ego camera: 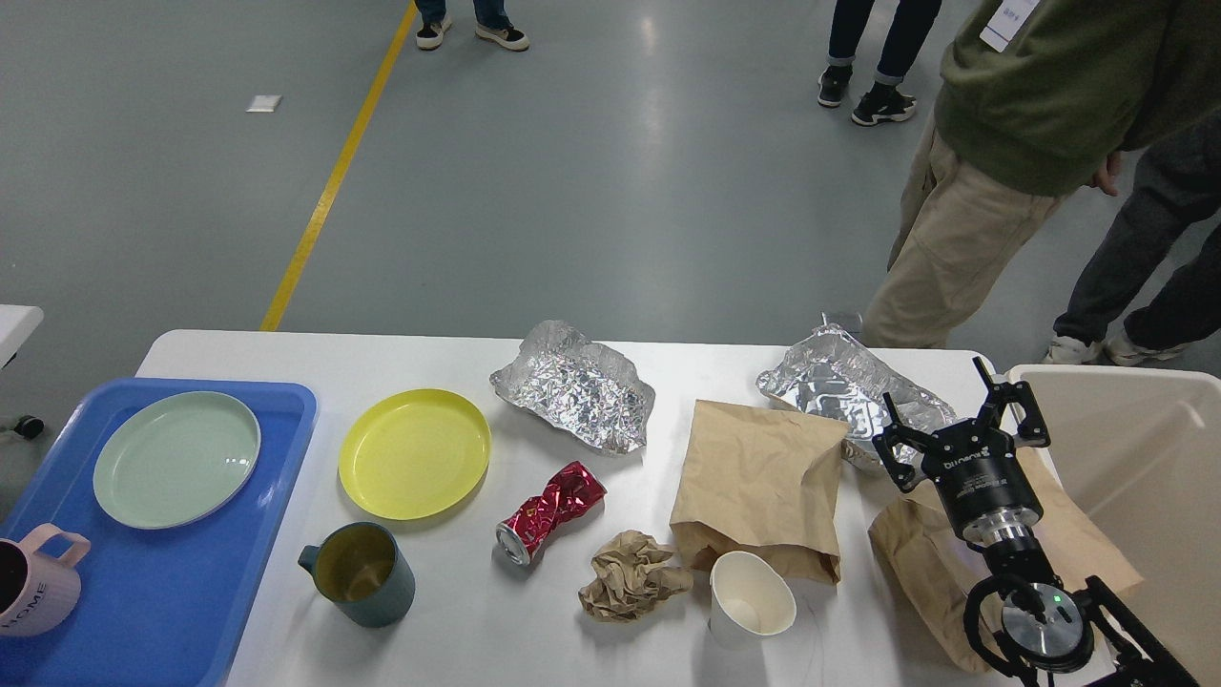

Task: Tidy desktop

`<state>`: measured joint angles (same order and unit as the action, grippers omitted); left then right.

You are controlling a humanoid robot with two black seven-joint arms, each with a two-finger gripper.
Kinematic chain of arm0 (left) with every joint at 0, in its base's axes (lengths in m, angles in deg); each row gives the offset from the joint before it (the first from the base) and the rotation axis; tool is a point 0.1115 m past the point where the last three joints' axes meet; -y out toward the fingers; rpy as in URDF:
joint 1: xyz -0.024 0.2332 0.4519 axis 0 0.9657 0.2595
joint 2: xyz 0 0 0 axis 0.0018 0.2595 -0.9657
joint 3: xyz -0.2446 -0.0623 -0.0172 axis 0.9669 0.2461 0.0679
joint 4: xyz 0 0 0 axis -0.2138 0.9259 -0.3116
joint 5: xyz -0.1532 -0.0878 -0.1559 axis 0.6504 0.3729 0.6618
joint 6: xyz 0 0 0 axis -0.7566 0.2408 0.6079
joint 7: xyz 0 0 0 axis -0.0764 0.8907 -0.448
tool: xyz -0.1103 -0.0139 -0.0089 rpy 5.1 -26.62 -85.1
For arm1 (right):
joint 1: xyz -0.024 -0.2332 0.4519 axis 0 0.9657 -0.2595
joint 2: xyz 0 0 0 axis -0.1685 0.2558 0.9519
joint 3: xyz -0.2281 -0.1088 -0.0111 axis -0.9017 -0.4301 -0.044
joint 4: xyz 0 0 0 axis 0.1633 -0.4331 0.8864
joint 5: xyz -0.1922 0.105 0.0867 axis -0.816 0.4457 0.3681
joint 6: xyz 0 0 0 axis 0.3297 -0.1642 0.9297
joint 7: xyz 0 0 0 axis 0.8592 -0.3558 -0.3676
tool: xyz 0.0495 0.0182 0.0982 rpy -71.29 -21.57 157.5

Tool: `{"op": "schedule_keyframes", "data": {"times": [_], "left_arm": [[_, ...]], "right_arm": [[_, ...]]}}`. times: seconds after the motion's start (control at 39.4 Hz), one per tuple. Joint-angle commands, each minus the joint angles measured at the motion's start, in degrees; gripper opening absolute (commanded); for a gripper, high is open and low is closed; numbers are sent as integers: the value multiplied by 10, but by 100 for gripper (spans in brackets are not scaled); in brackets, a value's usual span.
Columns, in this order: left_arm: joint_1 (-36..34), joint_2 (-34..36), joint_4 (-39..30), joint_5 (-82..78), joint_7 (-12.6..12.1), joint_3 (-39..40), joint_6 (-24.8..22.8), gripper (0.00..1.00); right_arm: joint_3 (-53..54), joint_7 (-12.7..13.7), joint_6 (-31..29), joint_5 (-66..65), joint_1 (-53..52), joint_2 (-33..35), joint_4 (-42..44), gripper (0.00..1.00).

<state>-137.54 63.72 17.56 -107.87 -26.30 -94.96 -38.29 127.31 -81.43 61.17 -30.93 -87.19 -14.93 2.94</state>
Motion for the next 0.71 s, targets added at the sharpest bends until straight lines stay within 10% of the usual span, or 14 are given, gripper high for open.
{"op": "schedule_keyframes", "data": {"times": [0.0, 0.18, 0.23, 0.3, 0.36, 0.48, 0.58, 0.61, 0.63, 0.68], "left_arm": [[-1, 1, -1, 25, 1, -3, -1, 96], [0, 1, -2, 43, 1, -3, 3, 93], [-1, 2, -4, 51, 1, -3, -2, 75], [-2, 10, -14, 52, -6, -11, -19, 11], [-5, 20, -24, 54, -18, -20, -23, 0], [-13, 42, -27, 87, -97, -19, 16, 0], [-15, 42, -30, 110, -114, -24, 25, 4], [-16, 42, -30, 111, -113, -24, 23, 15], [-19, 43, -29, 114, -112, -25, 31, 63], [-25, 45, -27, 122, -108, -24, 42, 93]], "right_arm": [[0, 0, 0, 0, -1, 0, 0, 100], [0, 0, 0, 0, 0, 0, 0, 100], [0, 0, 0, 0, 0, 1, 0, 100], [0, 0, 0, 0, -1, 0, 0, 100], [0, 0, 0, 0, 0, 1, 0, 100], [0, 0, 0, 0, 0, 0, 0, 100], [0, 0, 0, 0, -1, 0, 0, 100], [0, 0, 0, 0, 0, 1, 0, 100], [0, 0, 0, 0, 0, 0, 0, 100], [0, 0, 0, 0, 0, 0, 0, 100]]}}
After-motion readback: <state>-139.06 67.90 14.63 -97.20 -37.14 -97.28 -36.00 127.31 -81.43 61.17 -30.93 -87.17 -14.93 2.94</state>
